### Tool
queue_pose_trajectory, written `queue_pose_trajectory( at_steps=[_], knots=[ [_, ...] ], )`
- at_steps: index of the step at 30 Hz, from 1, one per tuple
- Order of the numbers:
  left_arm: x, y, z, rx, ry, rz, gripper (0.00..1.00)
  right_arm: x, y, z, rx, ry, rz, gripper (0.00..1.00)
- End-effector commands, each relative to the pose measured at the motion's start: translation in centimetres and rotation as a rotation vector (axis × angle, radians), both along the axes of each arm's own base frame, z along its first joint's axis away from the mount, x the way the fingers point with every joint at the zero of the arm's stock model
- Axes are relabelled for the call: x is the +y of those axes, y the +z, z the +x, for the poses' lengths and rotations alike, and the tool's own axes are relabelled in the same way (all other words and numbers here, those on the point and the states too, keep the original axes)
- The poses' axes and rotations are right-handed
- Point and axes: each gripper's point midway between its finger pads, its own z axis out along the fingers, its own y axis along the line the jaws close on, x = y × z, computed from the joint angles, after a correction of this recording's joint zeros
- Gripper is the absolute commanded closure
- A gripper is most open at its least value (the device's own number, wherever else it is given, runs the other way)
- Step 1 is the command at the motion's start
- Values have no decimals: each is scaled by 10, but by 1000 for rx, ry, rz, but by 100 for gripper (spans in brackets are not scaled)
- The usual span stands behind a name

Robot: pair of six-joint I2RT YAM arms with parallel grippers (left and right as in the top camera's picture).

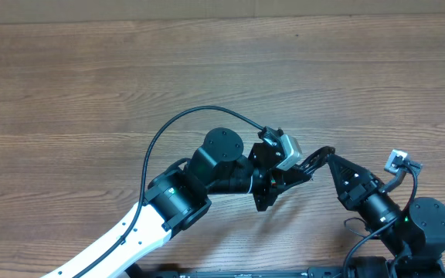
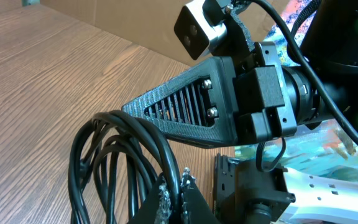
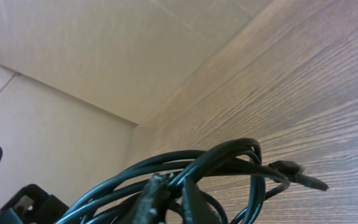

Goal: Untangle cables

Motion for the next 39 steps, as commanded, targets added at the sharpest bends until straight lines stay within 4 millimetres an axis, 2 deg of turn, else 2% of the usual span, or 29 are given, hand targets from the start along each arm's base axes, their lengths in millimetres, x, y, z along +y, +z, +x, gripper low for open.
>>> queue_pose_trajectory(
  at_steps=[1,4,5,7,9,10,15,20,26,29,32,34,39],
  knots=[
    [-5,21,-12,-22,-57,-49,96,1,5,0,-14,3,-3,96],
    [-5,21,-11,-24,-54,-49,96,1,5,0,-13,3,-3,96],
    [-5,21,-11,-24,-52,-49,96,1,4,0,-13,3,-3,88],
    [-5,21,-11,-27,-50,-51,96,1,4,0,-9,3,-3,64],
    [-5,22,-10,-31,-50,-55,96,1,3,-1,-6,4,-6,49],
    [-5,23,-10,-33,-49,-57,96,1,3,-1,-16,9,-24,44],
    [2,17,0,-14,-18,-36,96,1,0,-2,-121,64,-230,30],
    [21,0,13,69,9,20,96,1,-9,-4,-209,131,-451,28],
    [44,11,11,148,-109,-45,96,1,-16,-6,-341,223,-725,36],
    [57,15,18,165,-116,-72,96,8,-14,-11,-421,294,-794,39],
    [67,18,23,177,-122,-91,96,27,-9,-23,-544,421,-816,41],
    [71,21,21,183,-143,-105,96,34,-7,-29,-601,476,-833,41],
    [72,26,11,196,-208,-126,96,36,-7,-31,-664,504,-894,41]
  ],
)
